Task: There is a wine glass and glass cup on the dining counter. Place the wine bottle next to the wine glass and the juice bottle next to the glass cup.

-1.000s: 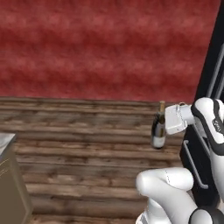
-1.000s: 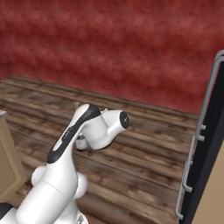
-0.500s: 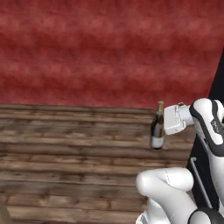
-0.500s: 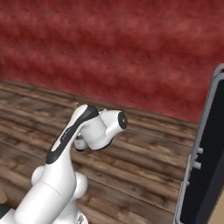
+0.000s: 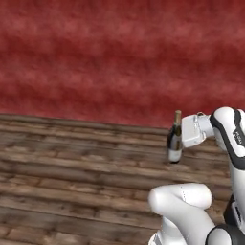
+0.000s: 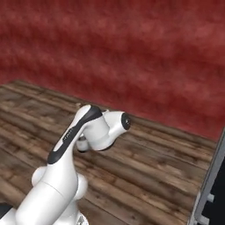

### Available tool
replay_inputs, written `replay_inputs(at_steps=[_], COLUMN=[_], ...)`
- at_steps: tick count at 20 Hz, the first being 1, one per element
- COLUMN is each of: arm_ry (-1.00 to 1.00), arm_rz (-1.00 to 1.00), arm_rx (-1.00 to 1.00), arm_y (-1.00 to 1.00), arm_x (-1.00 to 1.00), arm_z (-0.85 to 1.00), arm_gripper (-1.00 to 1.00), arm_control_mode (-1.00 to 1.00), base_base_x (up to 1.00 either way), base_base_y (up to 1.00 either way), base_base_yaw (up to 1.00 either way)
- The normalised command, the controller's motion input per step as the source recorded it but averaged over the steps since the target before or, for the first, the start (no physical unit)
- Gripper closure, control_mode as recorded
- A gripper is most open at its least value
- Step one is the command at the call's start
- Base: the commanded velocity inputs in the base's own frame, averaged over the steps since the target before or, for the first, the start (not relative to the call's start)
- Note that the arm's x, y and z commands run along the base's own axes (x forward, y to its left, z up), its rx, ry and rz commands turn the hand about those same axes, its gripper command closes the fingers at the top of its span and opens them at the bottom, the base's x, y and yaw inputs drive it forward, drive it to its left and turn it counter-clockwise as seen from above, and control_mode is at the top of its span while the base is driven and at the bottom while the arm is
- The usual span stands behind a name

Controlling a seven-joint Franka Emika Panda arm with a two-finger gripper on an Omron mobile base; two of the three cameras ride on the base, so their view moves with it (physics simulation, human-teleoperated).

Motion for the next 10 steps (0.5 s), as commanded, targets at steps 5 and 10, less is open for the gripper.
replay_inputs(at_steps=[5, 10], arm_ry=[0.00, 0.00], arm_rz=[0.00, 0.00], arm_rx=[0.00, 0.00], arm_y=[0.00, 0.00], arm_x=[0.00, 0.00], arm_z=[0.00, 0.00], arm_gripper=[1.00, 1.00], arm_control_mode=[1.00, 1.00], base_base_x=[0.77, 0.82], base_base_y=[0.02, 0.00], base_base_yaw=[0.33, 0.25])
